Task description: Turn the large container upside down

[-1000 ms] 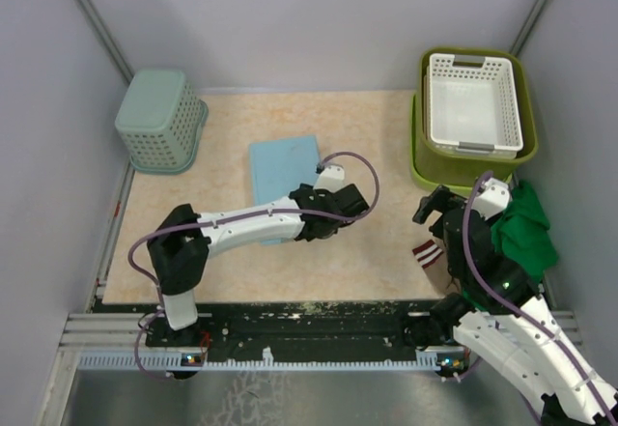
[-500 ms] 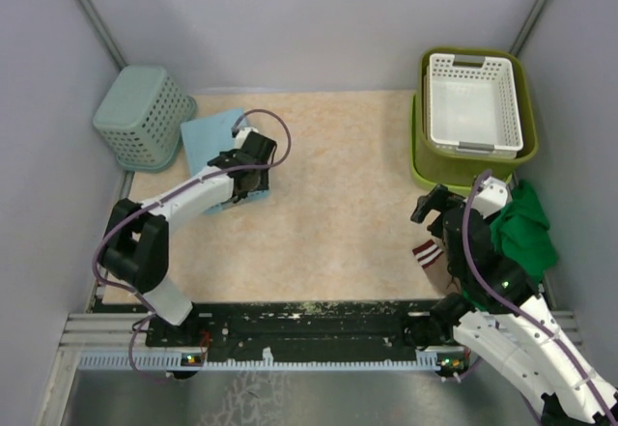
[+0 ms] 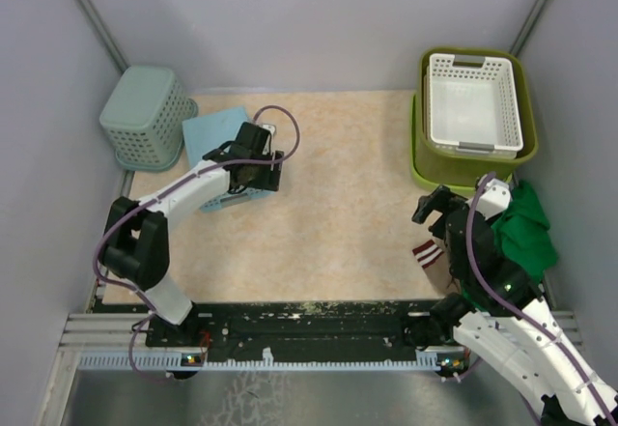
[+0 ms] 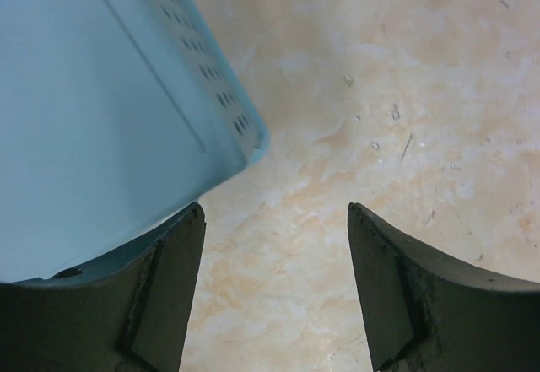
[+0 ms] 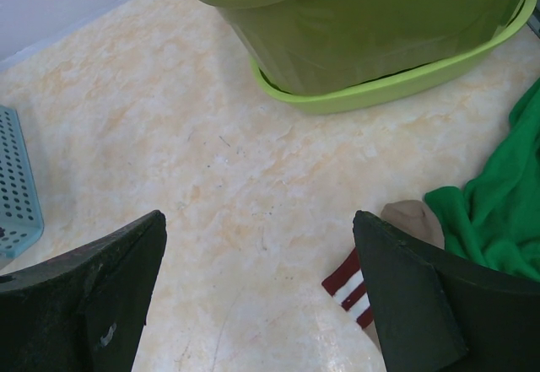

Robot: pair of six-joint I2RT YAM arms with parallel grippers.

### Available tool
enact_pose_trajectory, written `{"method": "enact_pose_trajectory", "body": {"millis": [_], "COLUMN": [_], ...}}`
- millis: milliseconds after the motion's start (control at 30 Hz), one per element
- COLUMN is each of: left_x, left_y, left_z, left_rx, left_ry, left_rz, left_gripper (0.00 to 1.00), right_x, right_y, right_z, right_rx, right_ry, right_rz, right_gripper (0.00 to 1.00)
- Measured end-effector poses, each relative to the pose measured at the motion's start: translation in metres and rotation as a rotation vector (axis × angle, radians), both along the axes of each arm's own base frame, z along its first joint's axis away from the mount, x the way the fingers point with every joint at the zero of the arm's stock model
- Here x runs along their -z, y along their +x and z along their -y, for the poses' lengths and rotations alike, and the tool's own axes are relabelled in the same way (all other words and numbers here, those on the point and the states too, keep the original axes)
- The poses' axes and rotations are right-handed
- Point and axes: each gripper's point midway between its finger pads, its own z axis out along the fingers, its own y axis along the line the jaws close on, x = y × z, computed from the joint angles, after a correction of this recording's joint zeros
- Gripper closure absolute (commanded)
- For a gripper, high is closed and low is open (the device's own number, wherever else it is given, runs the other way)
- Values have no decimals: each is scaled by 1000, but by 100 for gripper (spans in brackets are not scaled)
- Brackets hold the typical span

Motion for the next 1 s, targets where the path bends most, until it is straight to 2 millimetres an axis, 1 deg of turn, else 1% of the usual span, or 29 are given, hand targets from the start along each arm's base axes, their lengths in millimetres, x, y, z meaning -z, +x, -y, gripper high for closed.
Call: {"method": "enact_pose_trajectory", "body": {"millis": [167,233,300,433,500,567,733,767,800,867,1000], "left_x": [9,4,-6,-32,-37,-35,-16,-13,-10,-8,-10], "left_y": [-15,-21,-27,-42,-49,-60,-86,-88,-89,-82,-58], "left_z": [10,11,9,-4,-11,-20,-48,-53,-60,-75,-102], "left_rx": [46,46,31,-75,-140,-229,-445,-482,-516,-594,-700], "left_ry": [-24,-33,-48,-95,-116,-140,-206,-219,-228,-258,-321], "left_rz": [-63,-64,-54,-12,-8,-19,-43,-46,-46,-38,4], "left_gripper": [20,19,18,19,19,18,18,18,18,18,17], "right_x": [0,0,0,-1,2,3,4,4,4,3,3], "right_y": [0,0,0,1,2,4,8,8,8,8,7], "right_z": [0,0,0,-1,-3,-5,-10,-11,-11,-11,-11], "right_rx": [0,0,0,-2,-8,-13,-25,-27,-28,-29,-29], "right_ry": [0,0,1,5,4,2,8,8,9,10,10], "right_rz": [0,0,1,5,0,-8,-6,-7,-7,-6,-6], "right_gripper": [9,9,9,9,9,9,9,9,9,9,9]}}
